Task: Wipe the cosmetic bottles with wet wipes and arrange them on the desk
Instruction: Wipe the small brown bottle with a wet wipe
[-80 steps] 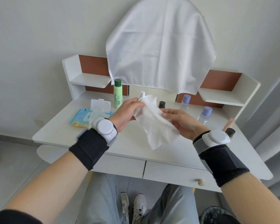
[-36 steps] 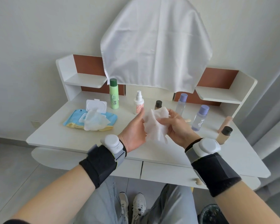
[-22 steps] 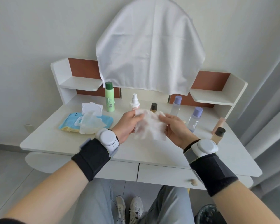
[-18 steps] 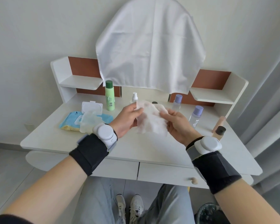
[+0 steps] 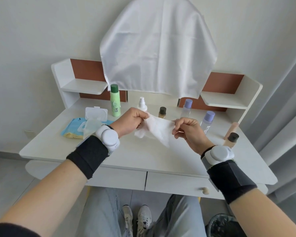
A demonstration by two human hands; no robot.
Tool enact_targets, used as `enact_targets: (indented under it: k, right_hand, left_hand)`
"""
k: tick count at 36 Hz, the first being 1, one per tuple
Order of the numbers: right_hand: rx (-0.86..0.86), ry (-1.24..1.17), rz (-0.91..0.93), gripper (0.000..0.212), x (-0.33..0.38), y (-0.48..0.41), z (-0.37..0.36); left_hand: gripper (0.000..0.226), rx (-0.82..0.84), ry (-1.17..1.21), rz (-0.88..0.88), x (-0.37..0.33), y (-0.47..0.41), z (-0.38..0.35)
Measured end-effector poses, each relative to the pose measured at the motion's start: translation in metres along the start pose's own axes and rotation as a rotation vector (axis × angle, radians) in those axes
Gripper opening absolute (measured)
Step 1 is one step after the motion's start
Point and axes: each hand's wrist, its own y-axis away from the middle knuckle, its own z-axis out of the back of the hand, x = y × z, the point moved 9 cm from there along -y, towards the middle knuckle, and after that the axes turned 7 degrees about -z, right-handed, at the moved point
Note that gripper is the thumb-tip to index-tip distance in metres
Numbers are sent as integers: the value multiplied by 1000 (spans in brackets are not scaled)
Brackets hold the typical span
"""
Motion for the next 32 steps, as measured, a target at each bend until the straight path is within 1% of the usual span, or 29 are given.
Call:
enact_targets:
  k: [3,7,10,11,14,15,17,18,19,20,22,25,26,29,32]
  right_hand:
    - [4,45,-21,35,1,0,-1]
    - [-2,66,-47,30,-3,-1,-1]
    - [-43,125,-31,19,-1,-2,0]
    - [-26,158,-23,19,0,-2,-2]
    - [142,267,0,45,5,1,-21]
    - [216,299,3,47,7,3,-30]
    - [331,373,-19,37,5,6,-45]
    - [351,413,-34,31,4,7,-50]
    - [346,448,-44,29,2,6,-51]
    - [326,467,-48,33,0,4,-49]
    - [317,449,-68,40,-3,2,-45]
    - [395,333,-141,22,-10,6,-45]
    - [416,283,-178,21,-11,9,-46]
    - [450,183,-249,28,-14,11,-45]
    - [452,207,-288,29,-13,13,-46]
  left_hand:
    - [46,41,-20,-12,-5,-2,-4]
    - [49,75,-44,-84,-15,-3,-5]
    - [54,156,-140,-172,-24,-4,-9]
    - [55,191,-189,-197,-28,-4,-12]
    - [47,275,-299,-236,-38,-4,-21]
    - [46,300,-317,-246,-43,-3,-25]
    - [46,353,-350,-280,-55,2,-33]
    - [43,380,-371,-297,-60,4,-35]
    - [41,399,-380,-295,-62,6,-37]
    - [41,401,-384,-286,-62,6,-36]
    - [46,382,-369,-236,-57,4,-31]
    - [48,377,-381,-224,-52,6,-25]
    - [48,386,-379,-222,-51,7,-24]
    - [47,403,-342,-209,-52,9,-25]
    - [49,413,-308,-168,-48,7,-25]
